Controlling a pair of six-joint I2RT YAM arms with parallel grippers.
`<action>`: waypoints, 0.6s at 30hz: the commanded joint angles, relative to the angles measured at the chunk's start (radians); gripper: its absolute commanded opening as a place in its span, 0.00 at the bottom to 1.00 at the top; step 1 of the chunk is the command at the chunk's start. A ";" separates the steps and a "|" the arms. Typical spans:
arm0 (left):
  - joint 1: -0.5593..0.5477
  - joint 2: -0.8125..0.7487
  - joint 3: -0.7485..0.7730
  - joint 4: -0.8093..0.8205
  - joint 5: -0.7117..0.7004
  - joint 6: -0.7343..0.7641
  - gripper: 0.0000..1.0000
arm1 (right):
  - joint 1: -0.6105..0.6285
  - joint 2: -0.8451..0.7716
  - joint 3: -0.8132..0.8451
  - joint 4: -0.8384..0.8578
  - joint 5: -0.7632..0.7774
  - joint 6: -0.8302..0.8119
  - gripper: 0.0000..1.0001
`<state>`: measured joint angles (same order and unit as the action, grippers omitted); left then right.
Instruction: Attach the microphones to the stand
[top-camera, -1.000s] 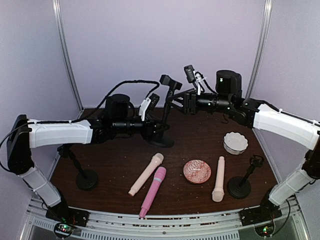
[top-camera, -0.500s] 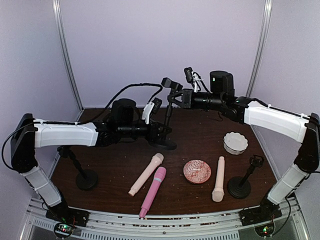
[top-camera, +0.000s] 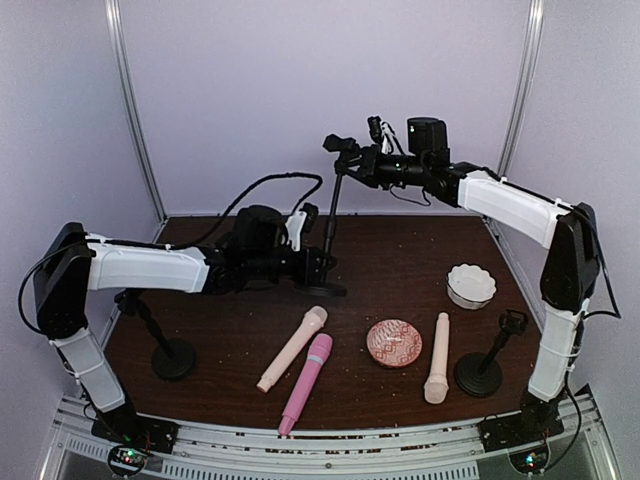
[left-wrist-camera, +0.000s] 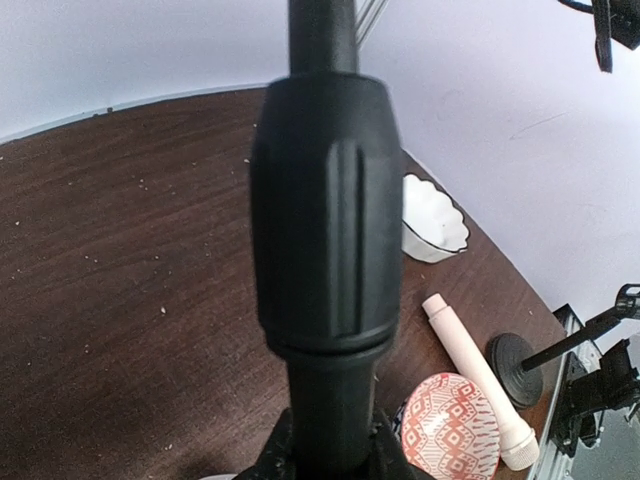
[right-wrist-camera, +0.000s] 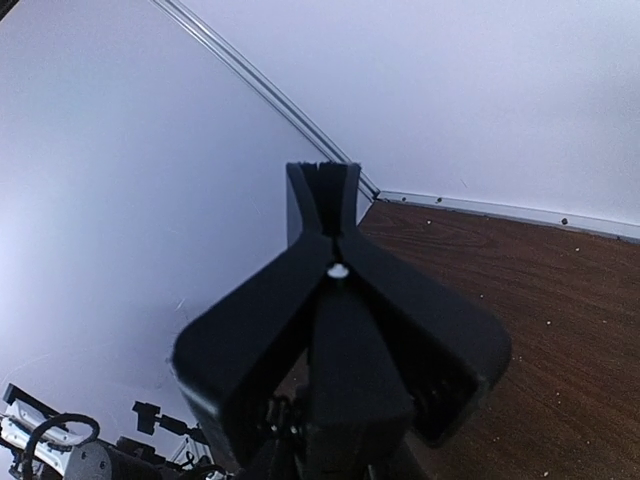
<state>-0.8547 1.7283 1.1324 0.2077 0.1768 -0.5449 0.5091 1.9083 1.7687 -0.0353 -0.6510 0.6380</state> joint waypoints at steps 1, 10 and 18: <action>-0.027 -0.001 0.017 0.033 0.045 0.024 0.00 | -0.041 -0.021 0.099 -0.029 0.160 -0.091 0.00; -0.026 0.003 0.025 0.031 0.056 0.024 0.00 | -0.037 -0.054 0.057 -0.064 0.098 -0.094 0.43; -0.023 -0.036 0.037 0.004 0.033 0.039 0.00 | 0.022 -0.321 -0.340 0.024 0.088 -0.165 0.67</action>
<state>-0.8764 1.7298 1.1358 0.1455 0.1921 -0.5282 0.5011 1.7203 1.5723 -0.1051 -0.5694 0.5266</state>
